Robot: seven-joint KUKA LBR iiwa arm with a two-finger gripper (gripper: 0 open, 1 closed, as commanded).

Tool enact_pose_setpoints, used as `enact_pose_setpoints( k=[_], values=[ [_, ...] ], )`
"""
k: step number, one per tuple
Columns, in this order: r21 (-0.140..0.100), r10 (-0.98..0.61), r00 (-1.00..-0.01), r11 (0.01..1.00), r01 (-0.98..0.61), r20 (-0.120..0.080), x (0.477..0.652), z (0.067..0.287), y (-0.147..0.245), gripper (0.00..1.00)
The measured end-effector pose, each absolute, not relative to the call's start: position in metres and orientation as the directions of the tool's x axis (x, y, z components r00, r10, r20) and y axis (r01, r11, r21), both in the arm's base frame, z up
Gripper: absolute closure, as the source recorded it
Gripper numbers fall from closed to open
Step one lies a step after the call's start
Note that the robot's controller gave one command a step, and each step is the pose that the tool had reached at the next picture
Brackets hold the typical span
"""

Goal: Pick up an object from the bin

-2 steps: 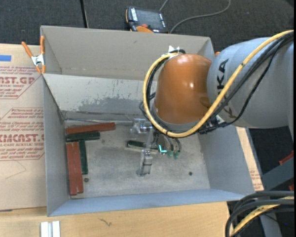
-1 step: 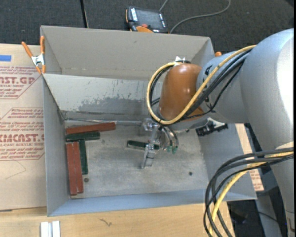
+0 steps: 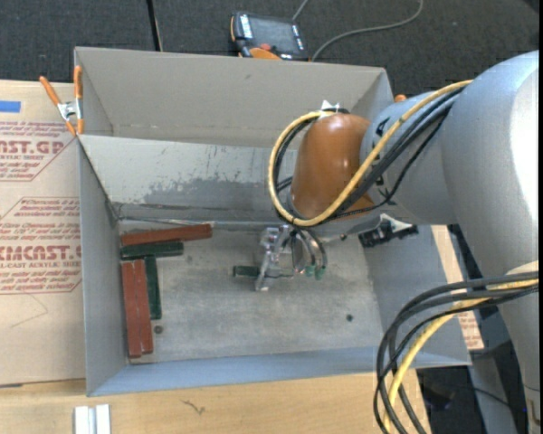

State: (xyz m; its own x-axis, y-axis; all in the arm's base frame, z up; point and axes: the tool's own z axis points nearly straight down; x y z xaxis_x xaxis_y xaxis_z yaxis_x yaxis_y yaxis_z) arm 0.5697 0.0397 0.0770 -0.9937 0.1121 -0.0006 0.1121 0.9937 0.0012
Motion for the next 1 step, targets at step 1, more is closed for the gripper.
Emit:
enact_pose_setpoints(
  k=[1],
  values=[
    [0.002,0.064,-0.998,0.998,0.064,-0.012,0.5815,0.3049,0.0614,1.0]
  ],
)
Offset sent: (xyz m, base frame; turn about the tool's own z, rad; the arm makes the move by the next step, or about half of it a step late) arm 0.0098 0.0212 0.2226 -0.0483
